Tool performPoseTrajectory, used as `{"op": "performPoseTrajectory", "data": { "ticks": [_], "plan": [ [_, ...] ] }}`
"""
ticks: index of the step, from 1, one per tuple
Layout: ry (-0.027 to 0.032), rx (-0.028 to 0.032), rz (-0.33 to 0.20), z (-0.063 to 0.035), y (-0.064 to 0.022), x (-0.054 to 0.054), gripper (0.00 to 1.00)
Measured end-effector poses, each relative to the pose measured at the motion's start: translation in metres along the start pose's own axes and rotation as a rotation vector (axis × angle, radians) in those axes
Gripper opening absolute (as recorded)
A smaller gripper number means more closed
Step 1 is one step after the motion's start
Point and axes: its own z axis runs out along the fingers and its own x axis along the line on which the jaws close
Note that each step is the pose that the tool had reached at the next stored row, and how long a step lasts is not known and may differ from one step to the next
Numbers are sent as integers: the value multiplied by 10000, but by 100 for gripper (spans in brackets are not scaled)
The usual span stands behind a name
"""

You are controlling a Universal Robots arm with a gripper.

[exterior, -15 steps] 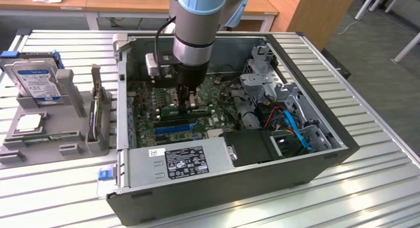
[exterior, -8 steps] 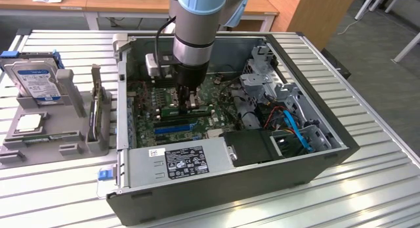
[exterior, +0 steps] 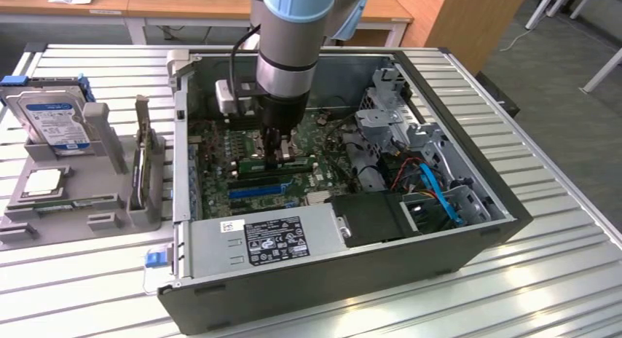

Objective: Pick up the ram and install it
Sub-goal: 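Insert the ram into the slot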

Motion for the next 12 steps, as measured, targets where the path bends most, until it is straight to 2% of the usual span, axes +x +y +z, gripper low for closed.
{"op": "performPoseTrajectory", "data": {
  "ticks": [12],
  "plan": [
    [1, 3, -8, 22, 10, -1, 14]
  ]
}}
